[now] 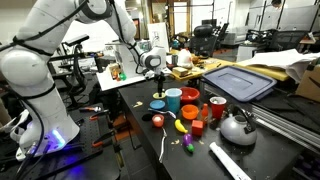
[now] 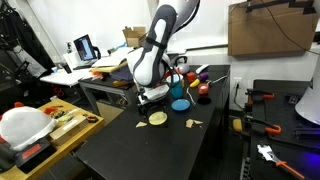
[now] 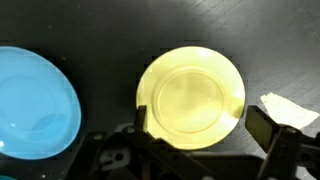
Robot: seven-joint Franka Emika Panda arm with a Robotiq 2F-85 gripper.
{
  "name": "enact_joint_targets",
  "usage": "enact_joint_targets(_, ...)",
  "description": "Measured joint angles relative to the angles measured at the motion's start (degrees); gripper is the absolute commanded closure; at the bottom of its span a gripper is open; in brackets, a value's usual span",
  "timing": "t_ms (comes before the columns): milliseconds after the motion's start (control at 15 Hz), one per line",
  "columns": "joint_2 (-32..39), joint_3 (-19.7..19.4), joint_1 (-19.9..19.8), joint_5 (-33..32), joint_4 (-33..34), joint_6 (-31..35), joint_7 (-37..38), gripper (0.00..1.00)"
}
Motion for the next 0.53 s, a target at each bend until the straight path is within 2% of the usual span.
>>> enact_joint_targets(533,-1.96,0.03,-0.16,0.32,-4.06,1.16,-0.01,0.0)
